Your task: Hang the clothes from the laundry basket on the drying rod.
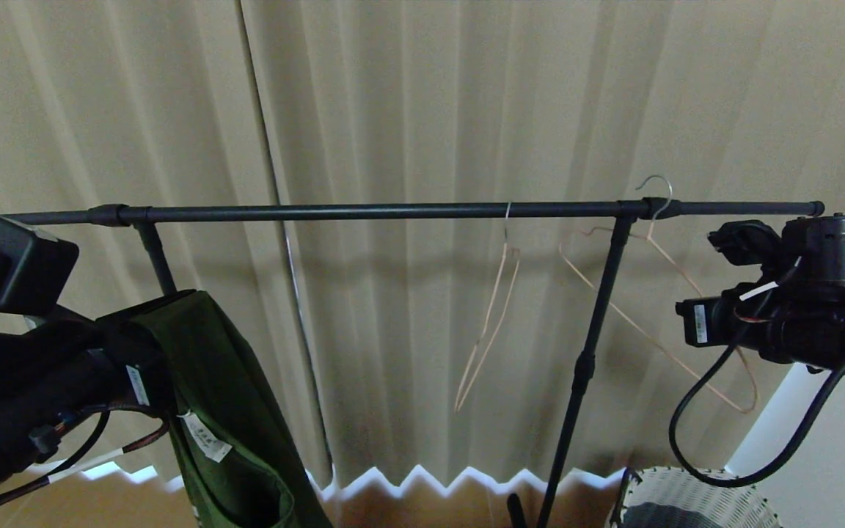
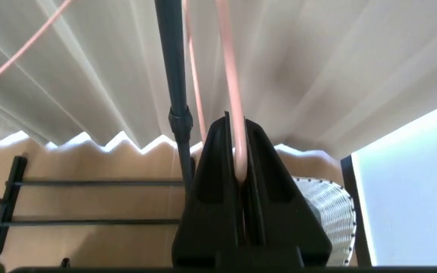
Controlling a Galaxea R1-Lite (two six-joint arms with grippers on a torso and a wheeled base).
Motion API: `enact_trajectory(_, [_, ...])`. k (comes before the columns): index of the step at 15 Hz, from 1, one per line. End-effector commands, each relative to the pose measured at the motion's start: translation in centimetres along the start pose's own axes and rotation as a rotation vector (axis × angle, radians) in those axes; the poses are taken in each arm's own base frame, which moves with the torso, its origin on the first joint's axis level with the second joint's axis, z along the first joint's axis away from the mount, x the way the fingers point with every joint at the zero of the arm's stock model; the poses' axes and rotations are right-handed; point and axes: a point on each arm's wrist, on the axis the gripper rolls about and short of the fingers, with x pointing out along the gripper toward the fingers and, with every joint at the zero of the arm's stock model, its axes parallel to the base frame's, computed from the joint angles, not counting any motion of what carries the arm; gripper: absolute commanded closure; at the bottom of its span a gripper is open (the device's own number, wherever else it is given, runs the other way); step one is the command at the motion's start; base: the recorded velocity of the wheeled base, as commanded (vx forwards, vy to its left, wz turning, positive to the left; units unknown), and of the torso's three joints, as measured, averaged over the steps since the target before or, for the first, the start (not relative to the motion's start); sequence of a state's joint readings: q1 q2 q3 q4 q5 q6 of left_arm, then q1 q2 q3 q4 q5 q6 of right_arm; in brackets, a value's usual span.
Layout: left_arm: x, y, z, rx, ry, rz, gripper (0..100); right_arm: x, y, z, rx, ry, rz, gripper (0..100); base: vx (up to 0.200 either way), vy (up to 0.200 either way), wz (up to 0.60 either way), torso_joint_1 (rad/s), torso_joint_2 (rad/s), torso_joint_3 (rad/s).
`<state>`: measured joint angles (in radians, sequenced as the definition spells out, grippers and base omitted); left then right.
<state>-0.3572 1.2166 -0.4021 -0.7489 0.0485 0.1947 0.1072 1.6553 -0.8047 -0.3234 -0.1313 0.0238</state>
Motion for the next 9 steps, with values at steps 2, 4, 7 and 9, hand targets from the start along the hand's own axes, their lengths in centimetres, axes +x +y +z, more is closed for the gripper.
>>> enact_trajectory(2, [-0.1, 0.0, -0.1, 0.0, 0.002, 0.0, 100, -1.6, -0.2, -0.4, 0.005, -0.041, -0.001, 100, 0.0, 0.0, 0.0, 0.0, 0.0, 0.0])
enact_trajectory(4, [-0.1, 0.0, -0.1, 0.002, 0.001, 0.002, 100, -2.1, -0.3, -0.8, 0.004, -0.045, -0.001, 100, 0.0, 0.0, 0.0, 0.0, 0.0, 0.0])
enact_trajectory(7, [-0.1, 0.0, -0.1, 0.017, 0.001, 0.003, 100, -2.7, -0.4, -0.9, 0.004, -0.054, -0.002, 100, -0.2, 0.0, 0.0, 0.007, 0.0, 0.004])
enact_trajectory(9, [-0.2, 0.1, -0.1, 0.018, 0.0, 0.007, 100, -2.9, -0.4, -1.0, 0.004, -0.051, -0.002, 100, -0.2, 0.0, 0.0, 0.003, 0.01, 0.002])
